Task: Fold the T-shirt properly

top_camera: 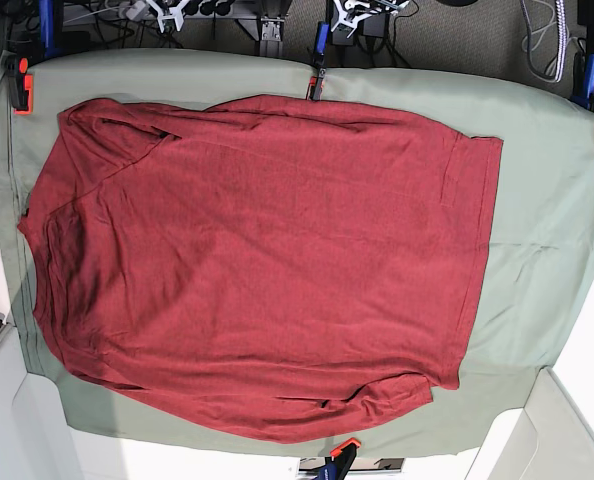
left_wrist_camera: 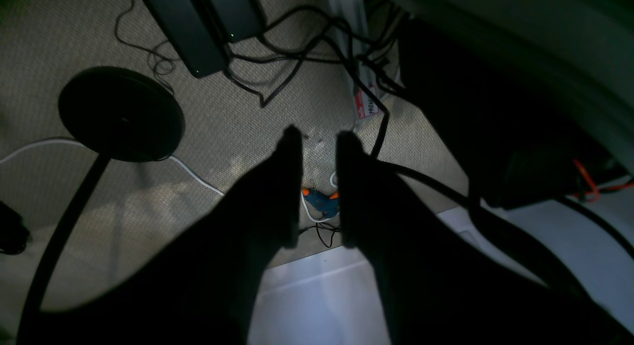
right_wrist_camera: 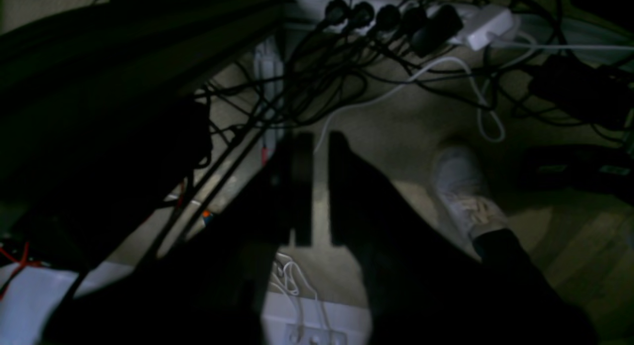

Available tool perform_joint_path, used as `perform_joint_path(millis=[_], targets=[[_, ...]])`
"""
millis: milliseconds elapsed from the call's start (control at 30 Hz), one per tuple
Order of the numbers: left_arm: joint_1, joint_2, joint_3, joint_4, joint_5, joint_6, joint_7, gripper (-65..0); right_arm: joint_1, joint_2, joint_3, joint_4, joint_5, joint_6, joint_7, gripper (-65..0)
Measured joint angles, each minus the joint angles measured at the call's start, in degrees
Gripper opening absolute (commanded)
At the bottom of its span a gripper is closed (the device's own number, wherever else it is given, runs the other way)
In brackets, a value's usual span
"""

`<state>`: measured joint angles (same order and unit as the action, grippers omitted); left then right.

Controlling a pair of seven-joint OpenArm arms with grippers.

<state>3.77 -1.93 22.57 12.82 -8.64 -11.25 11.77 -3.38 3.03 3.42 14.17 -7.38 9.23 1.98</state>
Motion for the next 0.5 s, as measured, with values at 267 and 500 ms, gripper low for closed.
perform_joint_path(millis=[267, 500], targets=[[0.98, -0.13, 0.04, 0.00, 0.02, -0.04, 0.17, -52.3, 0.00, 0.00, 0.02, 0.09, 0.02, 0.02, 0.17, -60.6], [1.44, -0.13, 0.04, 0.15, 0.02, -0.26, 0.13, -52.3, -0.11, 0.00, 0.11, 0.09, 0.02, 0.00, 0.20, -60.6]])
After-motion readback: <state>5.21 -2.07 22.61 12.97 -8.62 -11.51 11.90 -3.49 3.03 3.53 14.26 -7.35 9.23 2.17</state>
